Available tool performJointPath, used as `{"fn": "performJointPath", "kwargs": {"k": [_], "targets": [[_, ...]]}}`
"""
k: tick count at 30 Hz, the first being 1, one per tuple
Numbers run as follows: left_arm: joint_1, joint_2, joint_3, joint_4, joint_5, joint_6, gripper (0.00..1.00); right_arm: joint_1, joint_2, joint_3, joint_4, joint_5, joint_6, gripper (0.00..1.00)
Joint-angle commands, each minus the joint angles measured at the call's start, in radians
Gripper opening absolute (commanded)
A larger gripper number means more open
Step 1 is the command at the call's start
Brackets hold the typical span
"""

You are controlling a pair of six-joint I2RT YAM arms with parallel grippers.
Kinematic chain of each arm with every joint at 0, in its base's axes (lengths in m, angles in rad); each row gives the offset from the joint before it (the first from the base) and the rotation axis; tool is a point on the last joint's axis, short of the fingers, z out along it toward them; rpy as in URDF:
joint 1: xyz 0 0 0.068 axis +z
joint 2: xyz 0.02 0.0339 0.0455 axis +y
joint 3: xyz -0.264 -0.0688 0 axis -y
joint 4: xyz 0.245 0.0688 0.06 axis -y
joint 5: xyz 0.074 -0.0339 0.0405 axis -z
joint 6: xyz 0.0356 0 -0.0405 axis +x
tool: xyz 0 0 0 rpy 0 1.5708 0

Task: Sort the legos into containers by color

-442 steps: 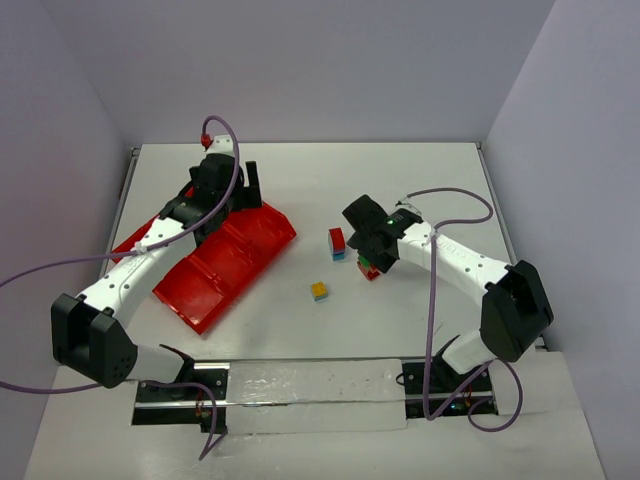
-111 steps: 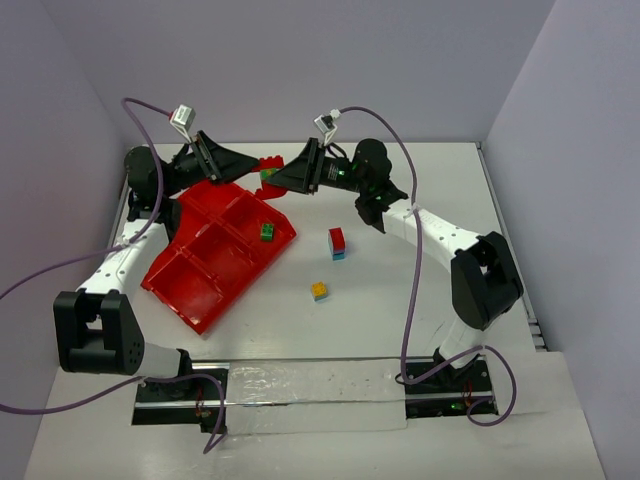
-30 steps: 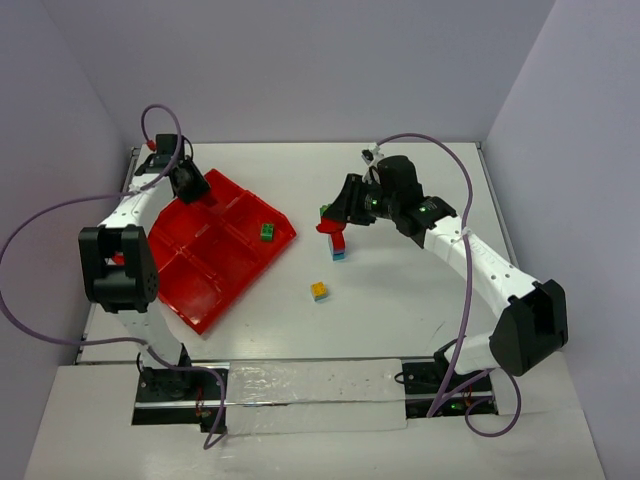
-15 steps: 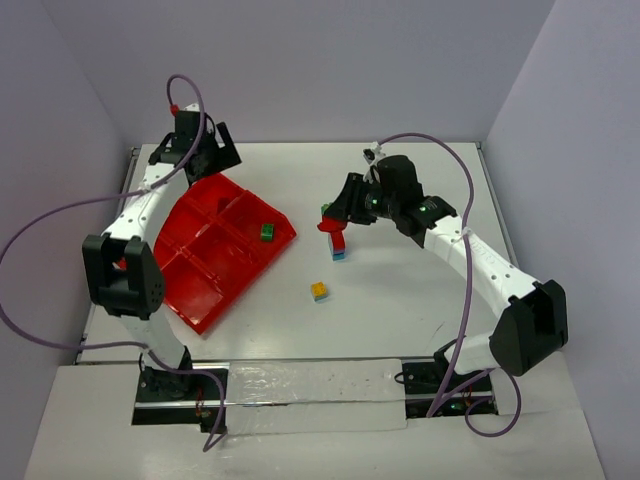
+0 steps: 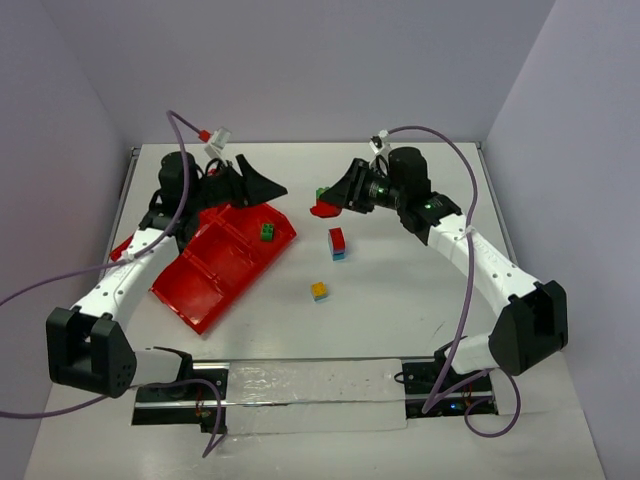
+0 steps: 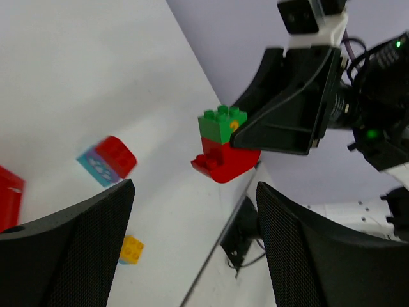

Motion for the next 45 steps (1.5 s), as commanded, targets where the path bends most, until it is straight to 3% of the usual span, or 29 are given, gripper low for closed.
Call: {"fn": "performJointPath", "kwargs": {"k": [1,15,33,35,39,45], "targets": [[-0.039,0.012,-0.016,0.206,0.143,-0.094,0.84,-0.002,-0.013,-0.009,0.250,-0.131,0.122,0.00],[-0.072,0.042,-0.108,0.514,0.181,-0.308,0.82,-0.001,0.063,0.042,0.369,-0.160,0.213,0.00],[-0.085,0.109,-0.137,0.704,0.180,-0.423,0.75,0.001,0.079,0.019,0.491,-0.223,0.300,0.00],[-0.086,0.114,-0.140,0.749,0.177,-0.455,0.73,0.001,0.078,0.016,0.491,-0.225,0.300,0.00],[-0.090,0.136,-0.146,0.808,0.184,-0.501,0.59,0.001,0.075,0.011,0.494,-0.223,0.303,0.00],[-0.096,0.139,-0.141,0.801,0.179,-0.496,0.55,0.003,0.081,0.020,0.491,-0.224,0.301,0.00]]}}
